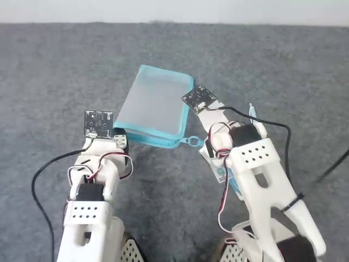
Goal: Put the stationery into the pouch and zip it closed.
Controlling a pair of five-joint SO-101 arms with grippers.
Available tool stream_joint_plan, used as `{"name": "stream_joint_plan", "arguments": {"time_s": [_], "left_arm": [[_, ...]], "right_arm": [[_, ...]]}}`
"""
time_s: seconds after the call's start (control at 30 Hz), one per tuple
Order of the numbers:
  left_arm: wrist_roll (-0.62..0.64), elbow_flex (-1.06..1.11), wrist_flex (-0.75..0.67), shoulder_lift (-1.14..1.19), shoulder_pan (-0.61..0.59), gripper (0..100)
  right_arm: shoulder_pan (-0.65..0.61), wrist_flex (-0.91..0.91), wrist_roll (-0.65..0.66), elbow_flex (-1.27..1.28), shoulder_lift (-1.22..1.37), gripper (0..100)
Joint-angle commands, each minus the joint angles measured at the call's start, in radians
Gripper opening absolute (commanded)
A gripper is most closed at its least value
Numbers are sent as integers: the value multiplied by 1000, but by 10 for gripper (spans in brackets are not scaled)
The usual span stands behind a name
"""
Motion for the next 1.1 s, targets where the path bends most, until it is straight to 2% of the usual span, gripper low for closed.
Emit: {"name": "stream_joint_plan", "arguments": {"time_s": [0.0,0.1,0.2,0.33,0.53,0.6,0.7,0.8,0.93,1.07], "left_arm": [[14,-70,2,-21,-37,11],[14,-70,2,-18,-38,11],[14,-70,5,-20,-38,11],[14,-70,6,-21,-38,11],[14,-70,6,-18,-37,11],[14,-62,3,-20,-37,11],[11,-50,2,-23,-32,11],[12,-50,2,-23,-32,11],[11,-50,0,-23,-31,11],[11,-48,0,-23,-31,11]], "right_arm": [[45,74,18,-49,-8,147],[45,107,18,-51,-25,303],[65,163,20,-52,-39,361],[219,171,21,-84,-27,361],[407,154,121,-199,107,360],[424,131,147,-224,197,356],[426,116,183,-269,344,300],[426,114,123,-341,478,247],[418,74,9,-471,601,241],[418,50,0,-592,691,240]]}}
